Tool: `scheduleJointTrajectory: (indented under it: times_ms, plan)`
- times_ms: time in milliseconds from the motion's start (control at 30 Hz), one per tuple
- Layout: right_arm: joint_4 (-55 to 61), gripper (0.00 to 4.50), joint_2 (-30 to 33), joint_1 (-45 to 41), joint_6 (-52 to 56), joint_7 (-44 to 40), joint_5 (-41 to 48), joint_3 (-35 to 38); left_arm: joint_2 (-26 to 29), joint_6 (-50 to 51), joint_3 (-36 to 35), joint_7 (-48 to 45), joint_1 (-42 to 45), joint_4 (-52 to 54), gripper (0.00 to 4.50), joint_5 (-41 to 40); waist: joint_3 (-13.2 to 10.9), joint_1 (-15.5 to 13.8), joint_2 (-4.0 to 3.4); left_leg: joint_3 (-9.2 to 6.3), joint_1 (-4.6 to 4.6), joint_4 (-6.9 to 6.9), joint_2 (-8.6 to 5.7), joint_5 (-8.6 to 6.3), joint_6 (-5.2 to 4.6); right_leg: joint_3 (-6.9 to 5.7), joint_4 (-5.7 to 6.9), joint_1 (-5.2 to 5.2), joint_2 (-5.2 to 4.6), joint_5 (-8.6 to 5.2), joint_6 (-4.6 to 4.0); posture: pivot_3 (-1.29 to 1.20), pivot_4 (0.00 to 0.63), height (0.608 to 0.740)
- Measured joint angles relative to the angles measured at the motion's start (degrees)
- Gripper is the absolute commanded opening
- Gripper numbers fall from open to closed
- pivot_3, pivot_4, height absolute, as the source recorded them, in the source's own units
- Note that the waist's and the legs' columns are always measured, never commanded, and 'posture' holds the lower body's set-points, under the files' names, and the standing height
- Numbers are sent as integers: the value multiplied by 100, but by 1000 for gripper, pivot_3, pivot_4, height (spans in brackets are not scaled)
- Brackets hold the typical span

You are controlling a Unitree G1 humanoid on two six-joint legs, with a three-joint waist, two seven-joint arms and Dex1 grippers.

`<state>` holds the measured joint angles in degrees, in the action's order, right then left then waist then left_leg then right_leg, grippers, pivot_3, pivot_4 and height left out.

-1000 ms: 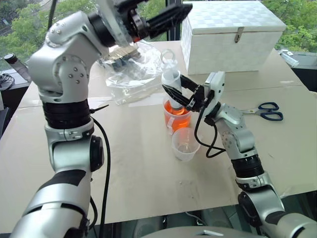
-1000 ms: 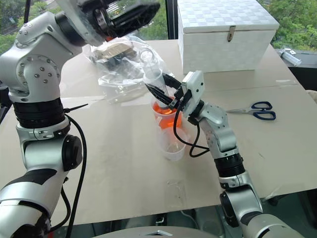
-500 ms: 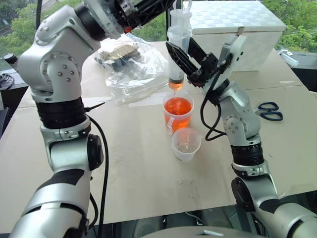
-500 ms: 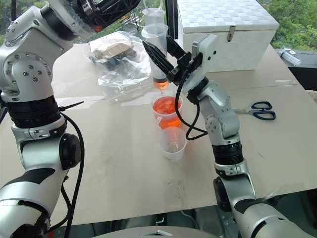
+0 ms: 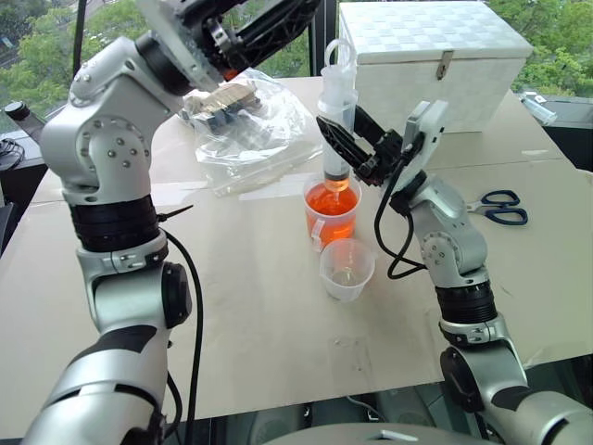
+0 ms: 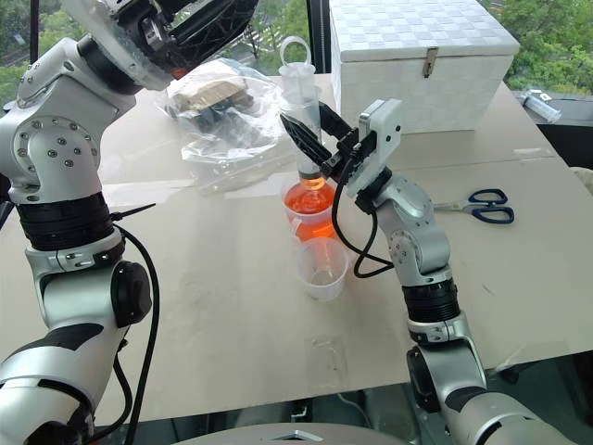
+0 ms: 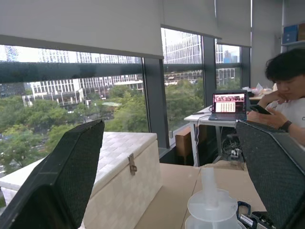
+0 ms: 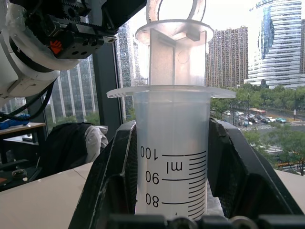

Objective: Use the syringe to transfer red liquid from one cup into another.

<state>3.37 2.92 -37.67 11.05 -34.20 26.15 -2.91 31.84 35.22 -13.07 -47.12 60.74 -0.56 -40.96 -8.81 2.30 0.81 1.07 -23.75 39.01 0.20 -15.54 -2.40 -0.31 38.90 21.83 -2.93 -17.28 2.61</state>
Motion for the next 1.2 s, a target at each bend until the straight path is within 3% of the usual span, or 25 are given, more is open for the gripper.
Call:
scheduleJointTrajectory:
  times_ms: [333,567,767,1033,1200]
  plan:
    - [202,1514,110,-41,207,-3,249,18,2,83,-88,-69,-2,-128,4464,-303,0,-2,0,-1,-1,0,0,0,0,-1,0,0,-1,0,0,0,150,740]
    - [1194,1514,577,-17,1041,-387,1638,436,65,421,-106,-376,-22,-33,4464,-684,0,-8,0,-4,-2,0,0,0,0,1,-1,-3,-6,0,0,0,150,740]
    - [1837,1514,1145,533,1811,-866,2799,541,116,836,170,-793,-220,560,4464,-1121,0,-17,0,-5,-1,1,0,-1,-2,8,-3,-6,-8,0,0,0,150,740]
    - [2032,1514,1483,983,2002,-1446,3007,363,37,1014,452,-1046,-232,761,4464,-1331,0,-22,1,-4,2,1,1,-1,-2,13,-5,-5,-5,0,0,0,150,740]
    - [2020,1514,1466,1157,1830,-1699,2634,94,40,1137,709,-1288,-256,971,4464,-1346,0,-33,1,-3,2,2,0,-1,-2,13,-6,-5,-5,0,0,0,150,740]
